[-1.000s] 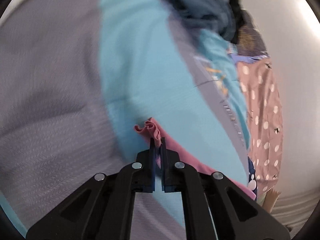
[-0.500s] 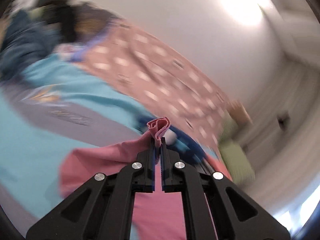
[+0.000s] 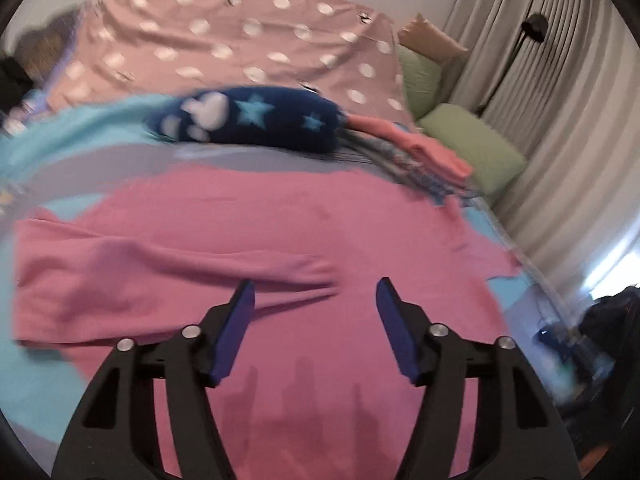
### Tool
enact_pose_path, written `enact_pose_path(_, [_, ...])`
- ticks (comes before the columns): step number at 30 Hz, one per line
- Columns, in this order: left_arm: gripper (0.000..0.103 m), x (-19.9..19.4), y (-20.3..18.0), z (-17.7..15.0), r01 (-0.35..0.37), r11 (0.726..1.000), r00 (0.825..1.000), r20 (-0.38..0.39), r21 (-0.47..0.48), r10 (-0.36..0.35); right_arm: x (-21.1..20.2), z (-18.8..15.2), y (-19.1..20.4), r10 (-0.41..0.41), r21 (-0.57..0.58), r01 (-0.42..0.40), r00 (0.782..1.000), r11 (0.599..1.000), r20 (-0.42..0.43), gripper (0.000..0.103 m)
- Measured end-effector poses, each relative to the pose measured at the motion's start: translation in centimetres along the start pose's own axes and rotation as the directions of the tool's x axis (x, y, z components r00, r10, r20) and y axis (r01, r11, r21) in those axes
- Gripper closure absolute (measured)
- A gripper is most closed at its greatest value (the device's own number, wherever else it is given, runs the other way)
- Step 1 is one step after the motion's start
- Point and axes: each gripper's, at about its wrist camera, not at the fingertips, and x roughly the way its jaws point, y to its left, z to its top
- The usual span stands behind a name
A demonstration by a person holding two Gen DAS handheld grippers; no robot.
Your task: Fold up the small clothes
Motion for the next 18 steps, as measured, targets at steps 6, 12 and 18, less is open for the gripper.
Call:
enact_pose_path(6, [0.031, -3.8, 7.1, -2.2, -0.184, 0.981, 0.982, 0.033, -0.054, 0.186, 3.3, 3.2, 0.5, 0.200, 0.103, -0.194, 0.979, 0.976, -0.047, 0.002])
enact_pose_path(12, [0.030, -4.9, 14.6, -4.9, -0.386, 0.909, 0.921, -0.018, -0.160, 0.388, 7.6, 6.5, 6.0, 0.282, -0.104, -0.290, 0.956, 0.951, -0.085, 0.010])
enact_pose_path(18, [0.028, -4.3, 19.0, -5.6, -0.346, 0.897, 0.938, -0.078, -0.275, 0.337, 13.4, 9.1, 10.5, 0.314, -0.203, -0.363, 0.920, 0.909, -0.236, 0.022])
